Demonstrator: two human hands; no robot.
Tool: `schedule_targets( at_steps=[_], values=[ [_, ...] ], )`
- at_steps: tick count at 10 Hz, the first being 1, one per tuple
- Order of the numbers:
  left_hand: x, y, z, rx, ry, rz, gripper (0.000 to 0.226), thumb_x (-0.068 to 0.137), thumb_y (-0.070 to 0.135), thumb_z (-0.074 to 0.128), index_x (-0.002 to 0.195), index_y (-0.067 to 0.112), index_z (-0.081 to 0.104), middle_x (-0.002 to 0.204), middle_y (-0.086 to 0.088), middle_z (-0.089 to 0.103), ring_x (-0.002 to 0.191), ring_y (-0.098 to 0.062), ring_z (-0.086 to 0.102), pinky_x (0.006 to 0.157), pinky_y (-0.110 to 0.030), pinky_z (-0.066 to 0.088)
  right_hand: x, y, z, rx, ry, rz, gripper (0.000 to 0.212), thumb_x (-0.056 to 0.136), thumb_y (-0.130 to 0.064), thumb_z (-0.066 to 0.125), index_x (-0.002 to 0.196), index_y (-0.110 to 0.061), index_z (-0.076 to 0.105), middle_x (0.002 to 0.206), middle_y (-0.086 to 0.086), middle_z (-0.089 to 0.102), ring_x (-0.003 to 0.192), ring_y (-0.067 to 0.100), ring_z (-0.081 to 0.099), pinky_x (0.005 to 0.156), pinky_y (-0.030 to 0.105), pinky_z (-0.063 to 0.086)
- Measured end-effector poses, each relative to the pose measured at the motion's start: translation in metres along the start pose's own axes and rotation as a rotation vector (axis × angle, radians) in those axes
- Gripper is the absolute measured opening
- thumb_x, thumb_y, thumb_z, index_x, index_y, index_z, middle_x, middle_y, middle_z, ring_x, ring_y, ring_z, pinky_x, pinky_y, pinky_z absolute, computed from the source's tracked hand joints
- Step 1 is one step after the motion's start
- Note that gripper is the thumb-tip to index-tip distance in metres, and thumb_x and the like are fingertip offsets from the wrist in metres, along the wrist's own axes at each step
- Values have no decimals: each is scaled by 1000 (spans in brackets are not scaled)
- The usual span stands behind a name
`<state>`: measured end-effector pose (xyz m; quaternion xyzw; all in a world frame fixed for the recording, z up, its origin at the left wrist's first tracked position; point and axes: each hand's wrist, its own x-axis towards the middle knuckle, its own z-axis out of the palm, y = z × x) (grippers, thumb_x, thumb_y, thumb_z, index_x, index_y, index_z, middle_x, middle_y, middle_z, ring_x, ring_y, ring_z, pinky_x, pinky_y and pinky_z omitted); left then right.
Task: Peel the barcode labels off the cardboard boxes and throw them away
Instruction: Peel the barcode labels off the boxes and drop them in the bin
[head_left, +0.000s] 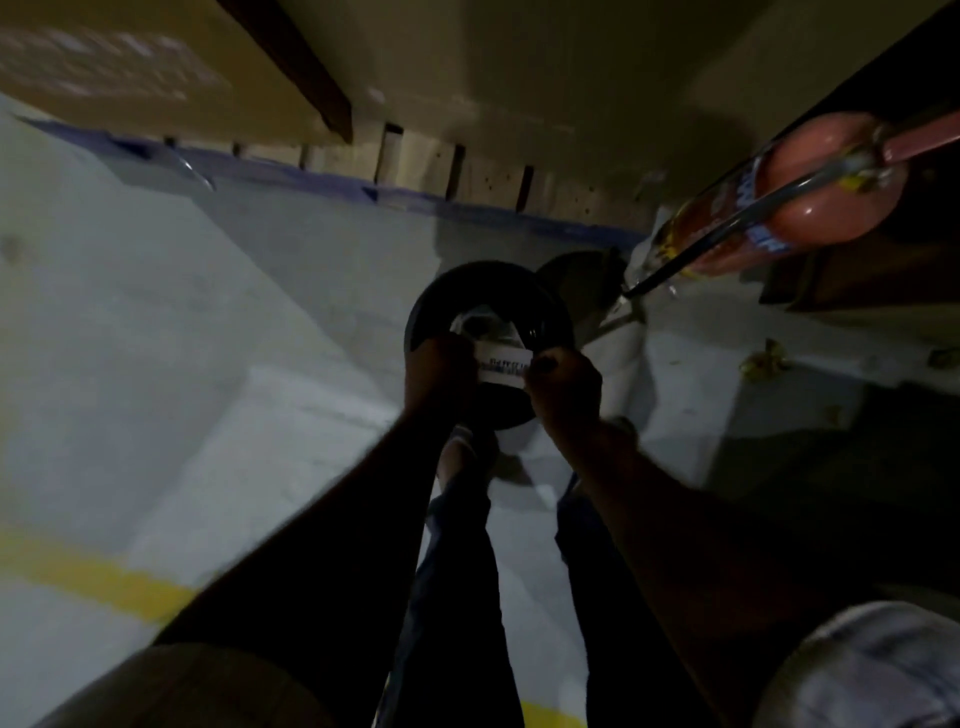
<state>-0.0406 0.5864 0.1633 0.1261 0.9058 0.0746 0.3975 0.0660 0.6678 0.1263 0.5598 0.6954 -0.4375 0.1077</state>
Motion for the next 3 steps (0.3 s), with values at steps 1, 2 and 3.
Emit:
schedule_targets(
  at_steps=[1,2,3],
  values=[
    [4,-12,15,-52,-66,10,32,103,26,46,123,8,63,107,-3,64,93,-20,59,51,-13,34,6,11,15,-26,-47,33,28,100,-23,50,110,-8,71,110,16,69,104,31,65,75,28,48],
    [2,-18,17,-157,-140,-77,33,101,32,51,121,9,64,99,-7,69,86,-23,66,50,-11,45,8,16,20,-28,-43,55,27,98,-20,50,112,-10,72,111,15,70,106,32,63,76,27,42],
    [-1,-22,10,-2,-155,-49,32,98,32,53,114,7,64,104,-13,70,89,-27,64,68,-30,48,5,12,13,-65,-79,75,29,98,-17,48,116,-10,70,116,14,68,110,29,61,79,26,40]
  ],
)
